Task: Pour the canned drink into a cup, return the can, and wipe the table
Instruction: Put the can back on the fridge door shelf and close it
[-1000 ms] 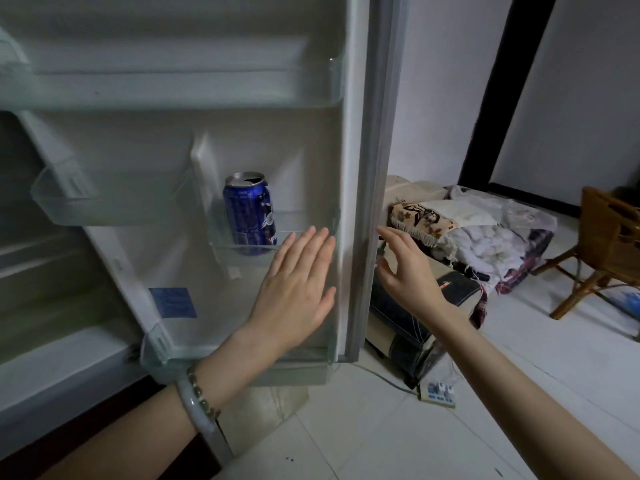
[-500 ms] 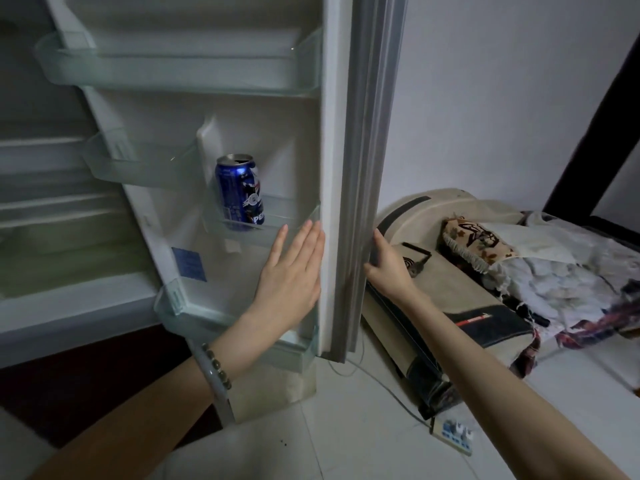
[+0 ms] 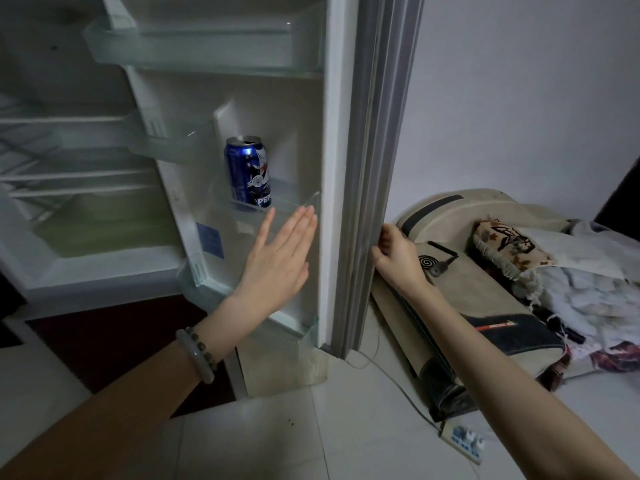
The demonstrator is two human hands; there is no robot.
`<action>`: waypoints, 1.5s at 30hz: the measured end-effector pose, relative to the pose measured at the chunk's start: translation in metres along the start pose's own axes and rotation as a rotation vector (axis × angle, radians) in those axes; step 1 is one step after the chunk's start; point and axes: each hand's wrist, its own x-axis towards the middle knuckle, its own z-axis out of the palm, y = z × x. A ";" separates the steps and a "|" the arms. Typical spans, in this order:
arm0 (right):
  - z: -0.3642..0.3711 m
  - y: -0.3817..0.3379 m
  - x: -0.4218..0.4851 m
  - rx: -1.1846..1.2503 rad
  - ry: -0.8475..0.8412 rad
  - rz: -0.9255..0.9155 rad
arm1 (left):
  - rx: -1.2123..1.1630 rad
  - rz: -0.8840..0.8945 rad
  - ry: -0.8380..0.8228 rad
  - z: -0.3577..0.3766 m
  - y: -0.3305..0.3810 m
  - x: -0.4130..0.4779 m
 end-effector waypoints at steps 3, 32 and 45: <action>0.000 -0.006 -0.015 -0.016 0.009 -0.049 | -0.027 -0.036 0.007 -0.007 0.001 -0.014; 0.136 -0.124 -0.125 0.224 -0.454 -0.761 | 0.075 -0.357 0.092 -0.085 -0.050 -0.210; 0.260 -0.226 -0.143 0.129 -0.537 -0.932 | -0.046 -0.577 0.022 -0.095 -0.171 -0.302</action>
